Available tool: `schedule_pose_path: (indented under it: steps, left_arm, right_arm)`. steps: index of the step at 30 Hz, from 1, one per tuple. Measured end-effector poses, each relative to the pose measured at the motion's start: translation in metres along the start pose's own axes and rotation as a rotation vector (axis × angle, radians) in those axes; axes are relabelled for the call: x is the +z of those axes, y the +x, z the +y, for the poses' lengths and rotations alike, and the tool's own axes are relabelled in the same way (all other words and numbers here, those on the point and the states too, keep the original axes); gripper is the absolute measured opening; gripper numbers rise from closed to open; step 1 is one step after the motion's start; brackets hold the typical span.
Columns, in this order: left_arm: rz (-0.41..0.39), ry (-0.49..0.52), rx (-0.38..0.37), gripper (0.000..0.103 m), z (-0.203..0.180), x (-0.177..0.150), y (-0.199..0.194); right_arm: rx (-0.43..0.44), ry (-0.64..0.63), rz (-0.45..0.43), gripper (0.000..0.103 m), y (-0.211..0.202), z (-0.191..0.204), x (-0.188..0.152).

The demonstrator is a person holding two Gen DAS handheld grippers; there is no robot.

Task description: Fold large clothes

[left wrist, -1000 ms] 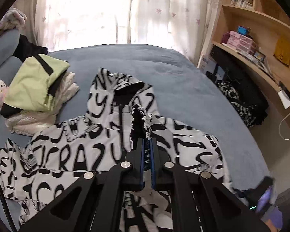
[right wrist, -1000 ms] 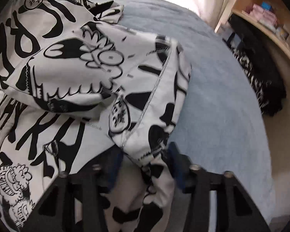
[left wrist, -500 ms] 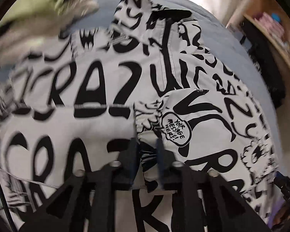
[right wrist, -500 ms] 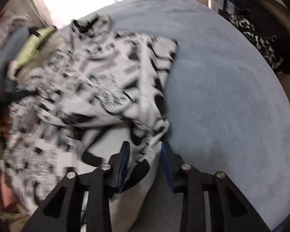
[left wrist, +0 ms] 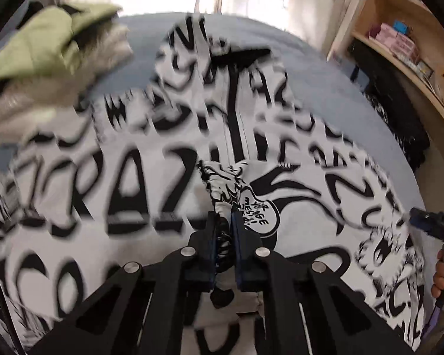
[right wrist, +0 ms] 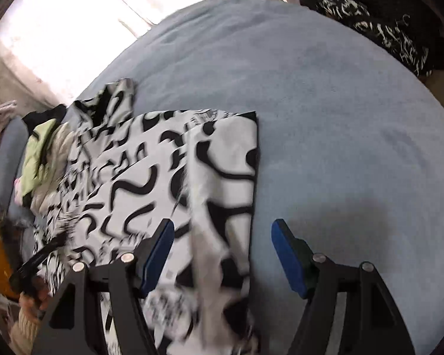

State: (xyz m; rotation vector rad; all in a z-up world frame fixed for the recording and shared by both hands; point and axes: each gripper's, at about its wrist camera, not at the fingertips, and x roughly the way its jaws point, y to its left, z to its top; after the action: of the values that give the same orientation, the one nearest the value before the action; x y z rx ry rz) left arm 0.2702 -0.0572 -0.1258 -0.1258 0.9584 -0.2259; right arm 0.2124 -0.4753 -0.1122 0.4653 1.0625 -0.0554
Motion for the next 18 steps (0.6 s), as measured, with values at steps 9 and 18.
schedule_pose_path:
  steps: [9,18]
  left_arm:
    - [0.069,0.033,0.059,0.009,0.007,0.002,0.029]
    - [0.118,0.079,0.118,0.019,0.009,0.001,0.046]
  right_arm:
    - [-0.040,-0.010,0.034,0.025,0.046,0.009,0.026]
    - [-0.194,-0.043,0.031,0.016,0.040,0.011,0.021]
